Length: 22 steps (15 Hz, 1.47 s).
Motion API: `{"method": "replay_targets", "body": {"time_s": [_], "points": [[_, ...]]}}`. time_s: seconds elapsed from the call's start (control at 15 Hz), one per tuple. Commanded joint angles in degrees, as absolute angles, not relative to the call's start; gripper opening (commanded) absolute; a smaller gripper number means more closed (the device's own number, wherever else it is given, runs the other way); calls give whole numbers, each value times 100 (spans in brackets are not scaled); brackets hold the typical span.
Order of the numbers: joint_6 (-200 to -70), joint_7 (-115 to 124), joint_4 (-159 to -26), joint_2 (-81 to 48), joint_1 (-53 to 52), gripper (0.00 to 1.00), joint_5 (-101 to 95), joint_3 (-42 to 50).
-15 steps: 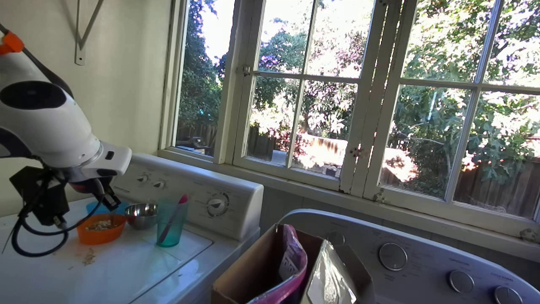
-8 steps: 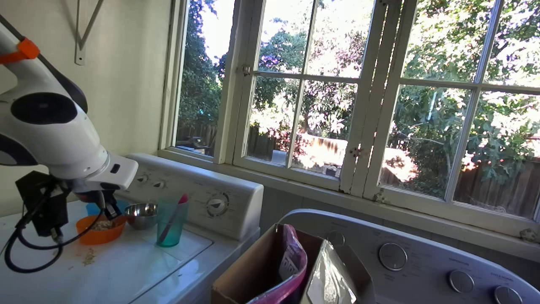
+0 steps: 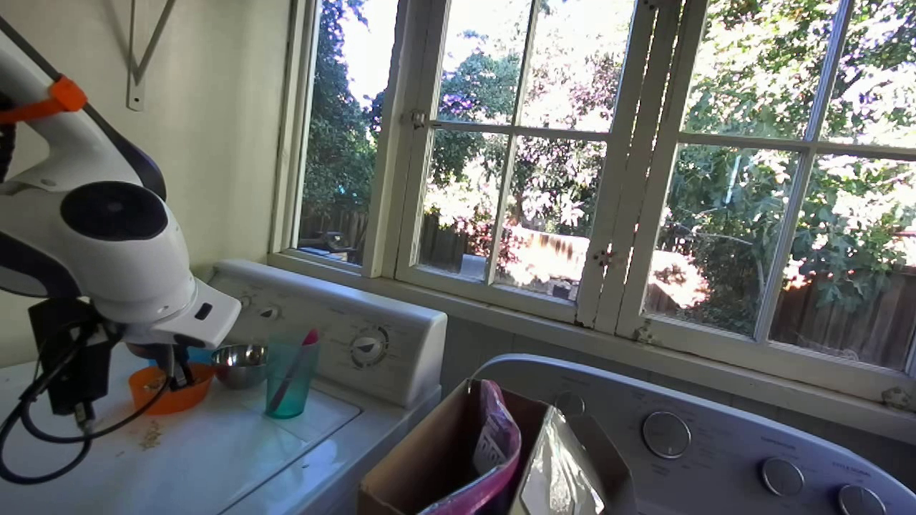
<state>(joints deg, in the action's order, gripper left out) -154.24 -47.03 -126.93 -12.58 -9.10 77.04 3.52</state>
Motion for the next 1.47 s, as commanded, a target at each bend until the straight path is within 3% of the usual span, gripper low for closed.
{"method": "replay_targets", "body": {"time_s": [0.0, 0.67, 1.4], "points": [[-14925, -4424, -12684, -1454, -856, 1, 7412, 390], [-13896, -4950, -12596, -1514, -100, 1, 7872, -19], [-12987, -5925, -12667, -1551, 280, 1, 8578, 113]]}}
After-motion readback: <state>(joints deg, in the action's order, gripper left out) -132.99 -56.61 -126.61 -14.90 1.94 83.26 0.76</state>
